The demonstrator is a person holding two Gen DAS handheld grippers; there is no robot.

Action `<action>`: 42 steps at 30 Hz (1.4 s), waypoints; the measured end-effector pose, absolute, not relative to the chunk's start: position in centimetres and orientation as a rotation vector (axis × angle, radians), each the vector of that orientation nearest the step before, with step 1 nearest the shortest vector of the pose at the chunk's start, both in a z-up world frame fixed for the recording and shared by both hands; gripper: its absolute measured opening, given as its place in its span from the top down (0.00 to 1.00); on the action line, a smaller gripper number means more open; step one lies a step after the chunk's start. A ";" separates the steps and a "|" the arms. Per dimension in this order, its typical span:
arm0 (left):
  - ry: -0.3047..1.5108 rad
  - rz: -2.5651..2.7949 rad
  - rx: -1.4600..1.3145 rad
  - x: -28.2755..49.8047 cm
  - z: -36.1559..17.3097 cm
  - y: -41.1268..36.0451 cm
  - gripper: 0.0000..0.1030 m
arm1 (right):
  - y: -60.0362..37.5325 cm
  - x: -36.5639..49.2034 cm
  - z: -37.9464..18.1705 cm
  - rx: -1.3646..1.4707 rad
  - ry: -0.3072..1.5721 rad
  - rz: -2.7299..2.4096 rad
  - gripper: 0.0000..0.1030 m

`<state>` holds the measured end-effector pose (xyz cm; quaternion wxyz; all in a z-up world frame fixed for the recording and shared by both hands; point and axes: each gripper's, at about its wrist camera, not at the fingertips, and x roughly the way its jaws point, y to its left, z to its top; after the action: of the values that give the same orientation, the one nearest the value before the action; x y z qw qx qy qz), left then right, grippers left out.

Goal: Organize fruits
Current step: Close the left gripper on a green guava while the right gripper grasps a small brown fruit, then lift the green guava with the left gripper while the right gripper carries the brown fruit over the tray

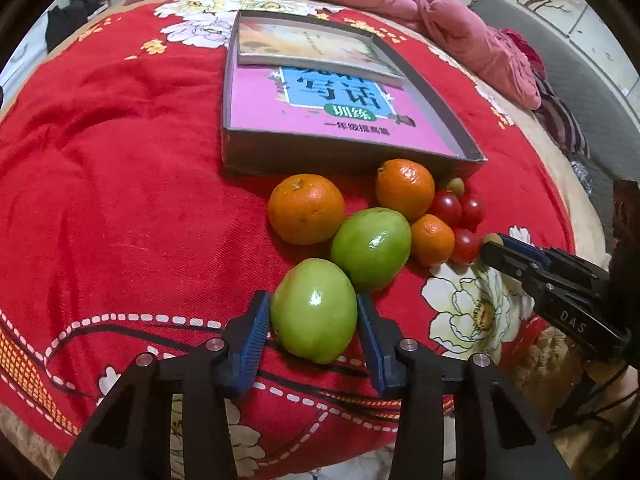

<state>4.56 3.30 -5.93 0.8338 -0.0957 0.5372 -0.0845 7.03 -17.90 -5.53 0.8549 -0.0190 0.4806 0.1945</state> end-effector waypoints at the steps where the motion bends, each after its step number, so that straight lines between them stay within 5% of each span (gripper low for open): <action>1: 1.133 -0.180 -0.203 4.5 -5.8 3.3 0.57 | -18.0 7.0 -5.4 -0.032 1.002 0.409 0.76; 42: 0.969 -0.052 -0.192 10.4 0.1 4.3 0.57 | -18.2 10.9 -0.2 0.011 0.751 0.461 0.76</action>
<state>10.38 4.25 0.11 0.8802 -0.0923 0.4648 -0.0248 10.94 -18.16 -0.18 0.9045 0.0052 0.3634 0.2233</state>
